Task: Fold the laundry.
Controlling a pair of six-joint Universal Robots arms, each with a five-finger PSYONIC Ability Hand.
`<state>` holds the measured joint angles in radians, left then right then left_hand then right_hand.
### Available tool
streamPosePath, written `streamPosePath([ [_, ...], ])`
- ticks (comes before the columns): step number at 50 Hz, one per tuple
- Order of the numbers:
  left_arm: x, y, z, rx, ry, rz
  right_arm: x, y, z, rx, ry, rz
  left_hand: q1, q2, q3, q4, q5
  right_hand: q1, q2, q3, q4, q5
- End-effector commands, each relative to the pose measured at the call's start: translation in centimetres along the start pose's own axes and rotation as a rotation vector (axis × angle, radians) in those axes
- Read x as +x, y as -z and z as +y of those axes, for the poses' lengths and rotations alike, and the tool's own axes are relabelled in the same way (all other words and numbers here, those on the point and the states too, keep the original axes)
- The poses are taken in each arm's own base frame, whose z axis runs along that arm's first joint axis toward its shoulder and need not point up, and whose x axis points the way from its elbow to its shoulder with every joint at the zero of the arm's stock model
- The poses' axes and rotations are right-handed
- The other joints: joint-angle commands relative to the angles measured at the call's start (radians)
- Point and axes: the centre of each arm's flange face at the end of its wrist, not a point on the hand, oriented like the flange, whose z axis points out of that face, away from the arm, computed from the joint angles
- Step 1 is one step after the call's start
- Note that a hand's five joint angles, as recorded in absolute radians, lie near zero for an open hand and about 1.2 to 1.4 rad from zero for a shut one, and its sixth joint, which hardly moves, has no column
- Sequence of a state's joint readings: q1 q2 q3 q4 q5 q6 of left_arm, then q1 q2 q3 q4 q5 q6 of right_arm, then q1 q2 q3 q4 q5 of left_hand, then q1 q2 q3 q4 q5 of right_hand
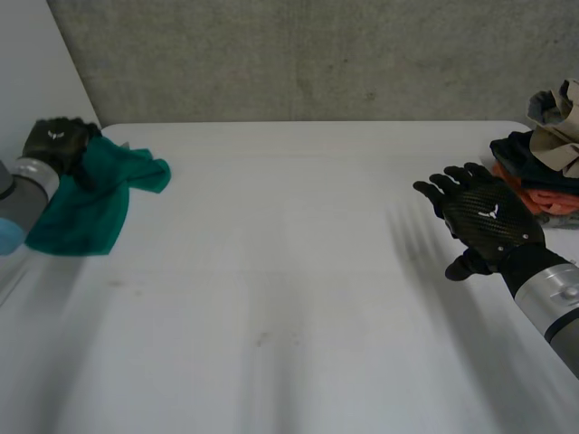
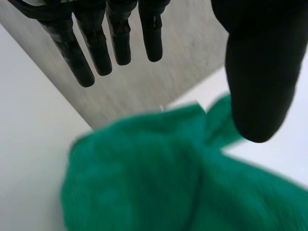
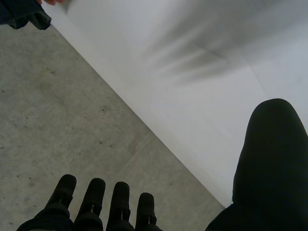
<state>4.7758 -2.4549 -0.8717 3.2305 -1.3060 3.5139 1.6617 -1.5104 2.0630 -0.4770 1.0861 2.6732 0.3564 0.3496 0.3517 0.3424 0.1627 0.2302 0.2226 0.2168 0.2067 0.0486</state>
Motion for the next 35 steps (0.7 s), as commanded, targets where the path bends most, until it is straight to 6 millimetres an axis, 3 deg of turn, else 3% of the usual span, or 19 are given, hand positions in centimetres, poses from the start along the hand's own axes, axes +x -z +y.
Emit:
streamPosePath([
  [1,-0.1,-0.2,2.4,-0.083,0.022,0.082,0.3,0.0,0.3,-0.009,-0.003,0.008,0.010,0.017,0.014,0.024,0.029,-0.056,-0.048,-0.042,-0.032,-0.049],
  [12,0.6,-0.6,4.7,-0.116,-0.015,0.100,0.2,0.1,0.7,-0.020,-0.006,0.000,0.133,0.140,0.138,0.147,0.152,-0.056,-0.048,-0.042,-0.032,-0.049],
  [24,0.1,-3.2,8.2,-0.108,-0.208,-0.008,0.7,0.1,1.1,-0.032,-0.010,0.015,0.192,0.199,0.196,0.206,0.211,-0.056,-0.048,-0.042,-0.032,-0.049],
  [35,-0.2,-4.7,8.8,-0.041,-0.236,-0.057,0.7,0.0,1.3,-0.038,-0.012,0.014,0.280,0.287,0.284,0.294,0.299,-0.056,-0.048,-0.042,-0.032,-0.049],
])
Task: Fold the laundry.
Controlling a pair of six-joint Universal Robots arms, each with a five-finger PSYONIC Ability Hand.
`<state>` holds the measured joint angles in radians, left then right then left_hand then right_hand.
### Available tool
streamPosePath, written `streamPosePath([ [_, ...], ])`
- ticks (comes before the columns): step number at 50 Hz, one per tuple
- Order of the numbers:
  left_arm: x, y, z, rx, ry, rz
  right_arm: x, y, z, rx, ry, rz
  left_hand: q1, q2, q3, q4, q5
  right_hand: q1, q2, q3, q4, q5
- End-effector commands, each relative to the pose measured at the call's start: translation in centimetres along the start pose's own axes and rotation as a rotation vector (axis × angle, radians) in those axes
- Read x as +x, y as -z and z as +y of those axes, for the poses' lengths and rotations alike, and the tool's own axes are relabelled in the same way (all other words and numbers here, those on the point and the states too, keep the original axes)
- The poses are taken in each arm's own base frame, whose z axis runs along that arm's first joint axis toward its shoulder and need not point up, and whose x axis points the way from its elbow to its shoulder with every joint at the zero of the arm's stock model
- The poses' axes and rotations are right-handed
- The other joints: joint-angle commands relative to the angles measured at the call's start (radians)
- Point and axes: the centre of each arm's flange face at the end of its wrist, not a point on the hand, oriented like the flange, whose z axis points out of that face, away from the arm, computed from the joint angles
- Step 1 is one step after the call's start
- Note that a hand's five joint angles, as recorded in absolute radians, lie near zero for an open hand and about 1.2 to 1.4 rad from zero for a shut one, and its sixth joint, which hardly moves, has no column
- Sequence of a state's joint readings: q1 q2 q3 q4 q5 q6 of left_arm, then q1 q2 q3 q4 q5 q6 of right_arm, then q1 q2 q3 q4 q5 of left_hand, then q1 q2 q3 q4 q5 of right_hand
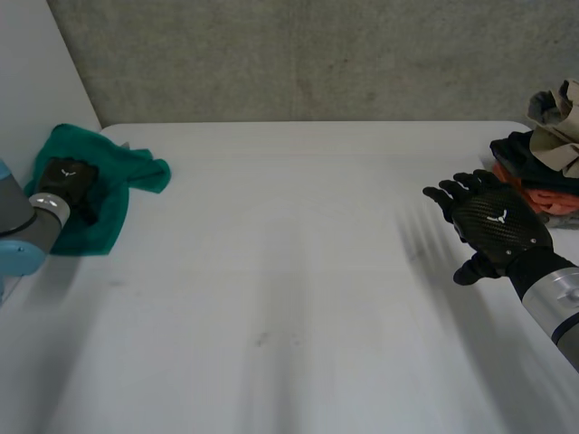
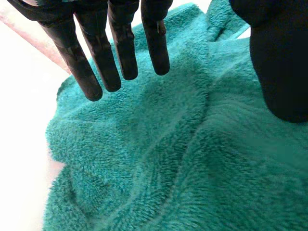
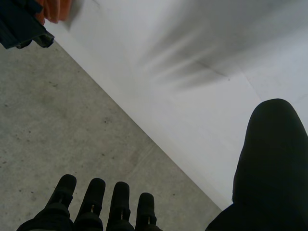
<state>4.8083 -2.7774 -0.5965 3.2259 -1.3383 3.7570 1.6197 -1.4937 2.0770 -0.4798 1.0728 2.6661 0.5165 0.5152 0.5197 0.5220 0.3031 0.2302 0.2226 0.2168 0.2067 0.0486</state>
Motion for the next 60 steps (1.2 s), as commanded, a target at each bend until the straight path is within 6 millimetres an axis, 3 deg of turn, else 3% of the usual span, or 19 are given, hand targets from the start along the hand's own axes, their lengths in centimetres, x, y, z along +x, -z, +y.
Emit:
streamPosePath([
  [1,-0.1,-1.0,0.4,0.036,-0.009,-0.031,0.0,-0.1,0.2,-0.005,-0.003,-0.001,0.123,0.124,0.120,0.117,0.162,-0.056,-0.048,-0.042,-0.032,-0.049],
  [7,0.1,-1.8,0.8,0.055,-0.015,-0.043,-0.1,-0.1,0.4,-0.013,-0.006,-0.006,0.173,0.174,0.169,0.167,0.211,-0.056,-0.048,-0.042,-0.032,-0.049],
  [16,-0.2,-1.9,0.0,0.077,-0.019,-0.047,-0.2,-0.3,0.8,-0.023,-0.011,-0.007,0.686,0.687,0.683,0.680,0.725,-0.056,-0.048,-0.042,-0.032,-0.049],
  [23,-0.6,-1.9,-0.6,0.094,-0.025,-0.054,-0.3,-0.4,0.9,-0.027,-0.014,-0.011,0.880,0.881,0.877,0.874,0.919,-0.056,-0.048,-0.042,-0.032,-0.049],
  [35,-0.5,-1.2,-2.5,0.106,-0.019,-0.044,-0.2,-0.4,0.9,-0.027,-0.013,-0.009,0.880,0.881,0.877,0.874,0.919,-0.056,-0.048,-0.042,-0.032,-0.049],
  [37,-0.4,-1.1,-2.6,0.104,-0.019,-0.039,-0.2,-0.4,0.9,-0.027,-0.013,-0.008,0.653,0.654,0.649,0.647,0.691,-0.056,-0.048,-0.042,-0.032,-0.049],
  [38,-0.3,-1.0,-2.5,0.099,-0.017,-0.034,-0.2,-0.4,0.9,-0.027,-0.013,-0.009,0.381,0.382,0.378,0.375,0.420,-0.056,-0.048,-0.042,-0.032,-0.049],
  [39,-0.3,-0.9,-2.4,0.095,-0.016,-0.033,-0.2,-0.4,0.9,-0.027,-0.013,-0.009,0.274,0.275,0.270,0.268,0.312,-0.056,-0.048,-0.042,-0.032,-0.049],
  [42,-0.2,-0.9,-2.2,0.090,-0.016,-0.030,-0.2,-0.4,0.9,-0.026,-0.011,-0.007,0.155,0.157,0.152,0.150,0.194,-0.056,-0.048,-0.042,-0.032,-0.049],
  [60,0.5,-0.9,-0.9,0.057,-0.007,-0.007,0.0,-0.5,0.9,-0.023,0.000,-0.004,0.155,0.156,0.152,0.150,0.194,-0.056,-0.048,-0.042,-0.032,-0.049],
])
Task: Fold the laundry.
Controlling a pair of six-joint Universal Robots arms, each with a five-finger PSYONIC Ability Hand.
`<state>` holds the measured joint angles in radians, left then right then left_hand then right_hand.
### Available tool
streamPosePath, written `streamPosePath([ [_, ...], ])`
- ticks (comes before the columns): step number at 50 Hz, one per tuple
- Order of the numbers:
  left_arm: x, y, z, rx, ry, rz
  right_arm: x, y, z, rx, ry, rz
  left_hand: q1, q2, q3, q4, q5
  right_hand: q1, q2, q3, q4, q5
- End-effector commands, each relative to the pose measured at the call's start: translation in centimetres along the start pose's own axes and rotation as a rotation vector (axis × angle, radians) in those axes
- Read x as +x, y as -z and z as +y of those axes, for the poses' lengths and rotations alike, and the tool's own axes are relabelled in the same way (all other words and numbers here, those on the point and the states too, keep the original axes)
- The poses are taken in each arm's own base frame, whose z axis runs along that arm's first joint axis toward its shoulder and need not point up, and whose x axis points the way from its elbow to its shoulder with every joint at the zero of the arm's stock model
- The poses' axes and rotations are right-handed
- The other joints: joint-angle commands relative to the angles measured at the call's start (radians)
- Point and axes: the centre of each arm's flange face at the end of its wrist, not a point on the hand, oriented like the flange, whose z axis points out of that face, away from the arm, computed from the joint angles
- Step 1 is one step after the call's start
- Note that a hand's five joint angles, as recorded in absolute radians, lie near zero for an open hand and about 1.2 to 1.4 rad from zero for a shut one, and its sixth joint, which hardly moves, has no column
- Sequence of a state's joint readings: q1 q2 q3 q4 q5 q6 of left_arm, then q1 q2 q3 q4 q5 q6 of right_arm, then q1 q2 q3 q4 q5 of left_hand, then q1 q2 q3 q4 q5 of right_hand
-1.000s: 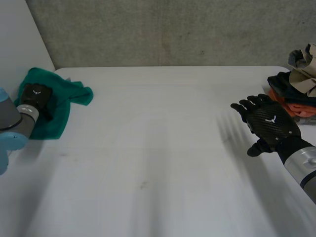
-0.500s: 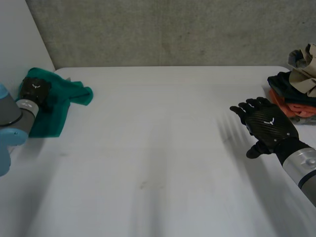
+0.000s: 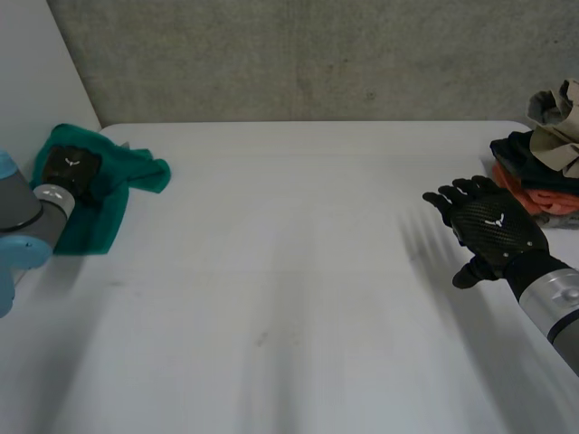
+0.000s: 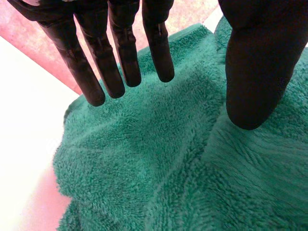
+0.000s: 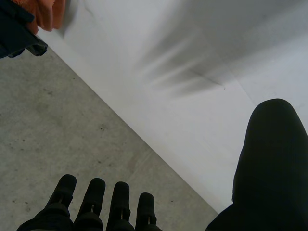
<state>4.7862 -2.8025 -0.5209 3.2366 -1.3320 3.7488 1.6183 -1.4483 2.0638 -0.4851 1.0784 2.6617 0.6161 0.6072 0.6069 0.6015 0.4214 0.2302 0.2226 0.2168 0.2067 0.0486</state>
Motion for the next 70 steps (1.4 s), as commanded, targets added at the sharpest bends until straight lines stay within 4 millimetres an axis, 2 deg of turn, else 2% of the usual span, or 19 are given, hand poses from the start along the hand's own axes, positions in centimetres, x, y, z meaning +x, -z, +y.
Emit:
streamPosePath([
  [1,0.3,-0.1,0.8,-0.008,0.001,0.005,0.0,0.0,0.1,-0.001,0.012,-0.001,0.061,0.070,0.070,0.076,0.081,-0.056,-0.048,-0.042,-0.032,-0.049],
  [5,0.4,-0.4,1.4,-0.010,0.001,0.002,0.0,0.0,0.1,-0.003,0.019,0.000,0.091,0.099,0.100,0.105,0.111,-0.056,-0.048,-0.042,-0.032,-0.049],
  [19,0.7,-1.5,1.9,0.034,-0.013,-0.026,-0.2,-0.2,0.7,-0.023,0.010,-0.005,0.780,0.789,0.789,0.795,0.800,-0.056,-0.048,-0.042,-0.032,-0.049],
  [23,0.7,-1.8,0.7,0.073,-0.028,-0.071,-0.2,-0.2,0.7,-0.023,0.010,-0.005,0.780,0.789,0.789,0.795,0.800,-0.056,-0.048,-0.042,-0.032,-0.049],
  [27,1.4,-1.3,-2.9,0.095,-0.024,-0.099,-0.1,-0.3,0.7,-0.024,0.010,-0.001,0.780,0.789,0.789,0.795,0.800,-0.056,-0.048,-0.042,-0.032,-0.049],
  [31,1.0,0.6,-7.7,0.107,0.004,-0.115,0.0,-0.4,0.7,-0.025,0.012,0.009,0.780,0.789,0.789,0.795,0.800,-0.056,-0.048,-0.042,-0.032,-0.049],
  [38,1.3,7.8,-16.7,0.169,0.200,-0.032,0.8,-0.5,0.6,-0.037,0.013,0.050,0.780,0.789,0.789,0.795,0.800,-0.056,-0.048,-0.042,-0.032,-0.049],
  [43,4.4,14.8,-22.4,0.224,0.398,0.119,2.0,-0.5,0.0,-0.020,0.010,0.089,0.780,0.789,0.789,0.795,0.800,-0.056,-0.048,-0.042,-0.032,-0.049],
  [44,5.8,17.2,-23.9,0.236,0.450,0.179,2.1,-0.5,-0.1,-0.018,0.010,0.094,0.780,0.789,0.789,0.795,0.800,-0.056,-0.048,-0.042,-0.032,-0.049],
  [47,8.1,20.6,-25.9,0.265,0.501,0.273,2.5,-0.2,-0.7,-0.014,0.014,0.115,0.780,0.789,0.789,0.795,0.800,-0.056,-0.048,-0.042,-0.032,-0.049],
  [48,9.9,22.6,-26.7,0.275,0.516,0.336,2.6,-0.1,-0.8,-0.016,0.015,0.121,0.780,0.789,0.789,0.795,0.800,-0.056,-0.048,-0.042,-0.032,-0.049],
  [51,12.7,24.7,-27.5,0.289,0.526,0.422,2.9,0.1,-1.2,-0.017,0.007,0.139,0.780,0.789,0.789,0.795,0.800,-0.056,-0.048,-0.042,-0.032,-0.049],
  [54,17.3,26.7,-27.9,0.317,0.517,0.532,3.1,0.2,-1.4,-0.014,-0.011,0.152,0.780,0.789,0.789,0.795,0.800,-0.056,-0.048,-0.042,-0.032,-0.049],
  [55,20.0,27.8,-28.1,0.335,0.512,0.592,3.2,0.2,-1.5,-0.012,-0.031,0.156,0.780,0.789,0.789,0.795,0.800,-0.056,-0.048,-0.042,-0.032,-0.049],
  [61,26.7,30.0,-27.5,0.315,0.535,0.742,3.5,0.1,-1.5,-0.007,-0.078,0.167,0.780,0.789,0.789,0.795,0.800,-0.056,-0.048,-0.042,-0.032,-0.049],
  [62,27.1,30.2,-27.3,0.307,0.542,0.755,3.6,0.1,-1.5,-0.008,-0.079,0.170,0.780,0.789,0.789,0.795,0.800,-0.056,-0.048,-0.042,-0.032,-0.049],
  [64,27.4,30.5,-27.5,0.303,0.568,0.768,4.0,0.1,-1.3,-0.012,-0.081,0.183,0.219,0.228,0.228,0.234,0.239,-0.056,-0.048,-0.042,-0.032,-0.049],
  [67,26.7,30.5,-28.3,0.325,0.574,0.748,4.2,0.1,-1.2,-0.014,-0.084,0.185,-0.208,-0.199,-0.198,-0.193,-0.187,-0.056,-0.048,-0.042,-0.032,-0.049],
  [70,25.4,30.5,-29.5,0.353,0.581,0.731,4.2,0.1,-1.3,-0.015,-0.090,0.183,-0.285,-0.276,-0.276,-0.271,-0.265,-0.056,-0.048,-0.042,-0.032,-0.049],
])
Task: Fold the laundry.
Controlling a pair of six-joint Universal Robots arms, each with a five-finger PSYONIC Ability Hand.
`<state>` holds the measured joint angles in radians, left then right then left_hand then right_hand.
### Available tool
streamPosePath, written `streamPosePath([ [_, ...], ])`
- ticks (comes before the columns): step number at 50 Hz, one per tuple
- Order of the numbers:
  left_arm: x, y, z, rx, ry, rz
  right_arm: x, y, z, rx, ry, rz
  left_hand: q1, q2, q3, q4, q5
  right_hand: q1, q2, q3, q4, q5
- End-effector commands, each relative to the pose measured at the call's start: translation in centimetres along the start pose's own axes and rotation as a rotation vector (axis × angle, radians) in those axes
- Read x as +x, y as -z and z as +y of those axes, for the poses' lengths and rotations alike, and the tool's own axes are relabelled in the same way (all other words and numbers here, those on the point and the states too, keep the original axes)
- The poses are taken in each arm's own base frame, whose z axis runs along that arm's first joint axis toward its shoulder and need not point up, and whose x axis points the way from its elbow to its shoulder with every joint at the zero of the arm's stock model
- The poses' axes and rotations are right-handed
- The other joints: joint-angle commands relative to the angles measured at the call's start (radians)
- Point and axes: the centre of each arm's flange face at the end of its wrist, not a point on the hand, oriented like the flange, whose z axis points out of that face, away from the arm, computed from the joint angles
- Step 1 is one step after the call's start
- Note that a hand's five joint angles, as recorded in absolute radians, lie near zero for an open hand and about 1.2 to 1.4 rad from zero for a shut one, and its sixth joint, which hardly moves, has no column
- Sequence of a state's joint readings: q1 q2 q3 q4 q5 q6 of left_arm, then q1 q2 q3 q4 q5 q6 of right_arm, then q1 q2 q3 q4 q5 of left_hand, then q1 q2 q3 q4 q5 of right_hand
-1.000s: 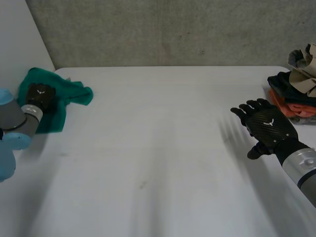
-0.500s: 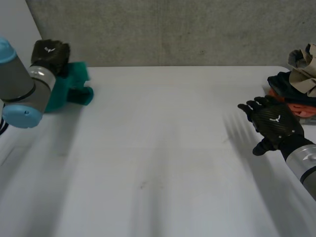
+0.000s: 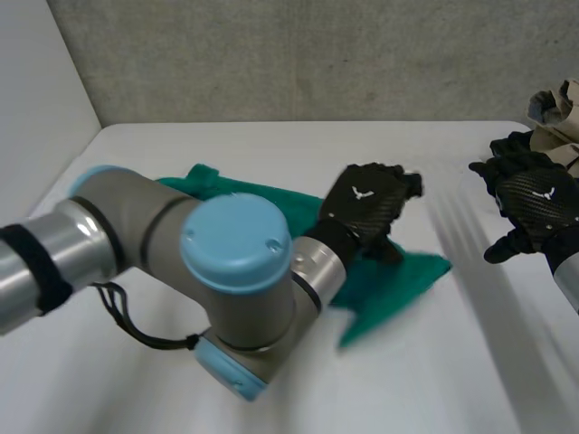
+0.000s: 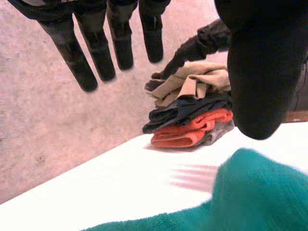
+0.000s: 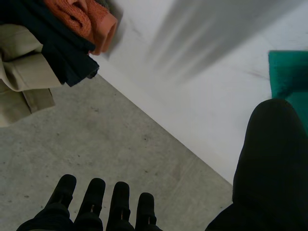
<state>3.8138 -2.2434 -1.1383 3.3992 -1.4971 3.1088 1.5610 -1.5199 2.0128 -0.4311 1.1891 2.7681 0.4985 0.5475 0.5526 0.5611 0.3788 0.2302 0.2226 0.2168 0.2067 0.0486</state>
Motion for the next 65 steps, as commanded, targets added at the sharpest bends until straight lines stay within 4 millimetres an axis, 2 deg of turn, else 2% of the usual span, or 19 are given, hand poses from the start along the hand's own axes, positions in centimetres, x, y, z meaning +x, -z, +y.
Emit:
streamPosePath([
  [1,-1.8,0.3,-3.2,0.053,-0.006,-0.047,0.2,-0.1,0.1,-0.012,-0.010,0.001,-0.165,-0.214,-0.219,-0.227,-0.219,-0.056,-0.048,-0.042,-0.032,-0.049],
  [8,-9.5,2.5,-5.3,0.022,-0.162,-0.237,-0.4,0.9,-0.1,-0.128,-0.066,-0.054,-0.165,-0.214,-0.219,-0.227,-0.219,-0.056,-0.048,-0.042,-0.032,-0.049],
  [11,-13.7,3.4,-4.7,-0.032,-0.284,-0.333,-1.0,1.6,-0.5,-0.194,-0.097,-0.097,-0.168,-0.217,-0.222,-0.230,-0.222,-0.056,-0.048,-0.042,-0.032,-0.049],
  [12,-16.2,3.8,-4.3,-0.064,-0.344,-0.383,-1.6,2.2,-0.8,-0.233,-0.112,-0.130,-0.168,-0.217,-0.222,-0.230,-0.222,-0.056,-0.048,-0.042,-0.032,-0.049],
  [15,-19.8,4.3,-3.9,-0.106,-0.431,-0.442,-3.2,3.2,-1.4,-0.277,-0.130,-0.207,-0.173,-0.222,-0.228,-0.236,-0.228,-0.056,-0.048,-0.042,-0.032,-0.049],
  [20,-27.2,4.8,-0.6,-0.222,-0.561,-0.448,-6.8,5.0,-2.1,-0.277,-0.112,-0.326,-0.171,-0.219,-0.225,-0.233,-0.225,-0.056,-0.048,-0.042,-0.032,-0.049],
  [28,-32.7,4.5,3.4,-0.314,-0.547,-0.342,-11.2,6.6,-1.8,-0.176,-0.046,-0.438,-0.138,-0.187,-0.193,-0.201,-0.193,-0.056,-0.048,-0.042,-0.032,-0.049],
  [37,-33.9,3.3,6.6,-0.365,-0.492,-0.276,-13.3,5.9,0.3,-0.133,0.047,-0.402,-0.015,-0.064,-0.069,-0.078,-0.070,-0.054,-0.047,-0.041,-0.031,-0.047],
  [41,-34.1,3.2,7.3,-0.379,-0.518,-0.276,-13.8,5.5,1.4,-0.149,0.082,-0.406,0.096,0.047,0.042,0.034,0.041,0.086,0.094,0.100,0.110,0.093],
  [46,-34.0,3.1,8.1,-0.399,-0.567,-0.268,-14.2,4.6,2.5,-0.155,0.109,-0.406,0.486,0.437,0.432,0.424,0.432,0.444,0.452,0.458,0.468,0.451],
  [49,-33.7,3.0,8.5,-0.423,-0.593,-0.278,-14.2,3.8,2.7,-0.149,0.128,-0.393,0.897,0.848,0.843,0.834,0.842,0.995,1.003,1.009,1.019,1.002],
  [50,-33.7,3.0,8.5,-0.429,-0.600,-0.286,-13.8,3.4,2.7,-0.148,0.134,-0.371,0.898,0.849,0.844,0.835,0.843,1.164,1.172,1.178,1.188,1.171],
  [53,-32.8,2.8,8.0,-0.461,-0.617,-0.330,-13.1,2.9,2.2,-0.141,0.141,-0.327,0.898,0.849,0.844,0.835,0.843,1.166,1.174,1.180,1.190,1.173],
  [56,-31.0,2.6,5.8,-0.470,-0.631,-0.380,-11.6,2.4,0.1,-0.099,0.161,-0.243,0.898,0.849,0.844,0.835,0.843,1.166,1.174,1.180,1.190,1.173],
  [58,-29.8,3.1,3.6,-0.470,-0.622,-0.409,-10.0,2.5,-2.7,-0.034,0.198,-0.177,0.898,0.849,0.844,0.835,0.843,1.166,1.174,1.180,1.190,1.173],
  [59,-28.6,4.1,1.4,-0.472,-0.588,-0.440,-9.5,2.7,-3.8,-0.016,0.217,-0.161,0.898,0.849,0.844,0.835,0.843,1.166,1.174,1.180,1.190,1.173],
  [62,-26.6,5.8,-1.8,-0.452,-0.514,-0.478,-7.8,3.2,-6.6,-0.001,0.270,-0.128,0.898,0.849,0.844,0.835,0.843,1.166,1.174,1.180,1.190,1.173],
  [63,-24.9,6.8,-4.0,-0.414,-0.461,-0.489,-7.2,3.2,-7.3,-0.003,0.276,-0.117,0.898,0.849,0.844,0.835,0.843,1.166,1.174,1.180,1.190,1.173],
  [65,-23.0,7.8,-6.0,-0.367,-0.410,-0.488,-5.8,3.1,-8.5,-0.012,0.284,-0.089,0.898,0.849,0.844,0.835,0.843,1.166,1.174,1.180,1.190,1.173],
])
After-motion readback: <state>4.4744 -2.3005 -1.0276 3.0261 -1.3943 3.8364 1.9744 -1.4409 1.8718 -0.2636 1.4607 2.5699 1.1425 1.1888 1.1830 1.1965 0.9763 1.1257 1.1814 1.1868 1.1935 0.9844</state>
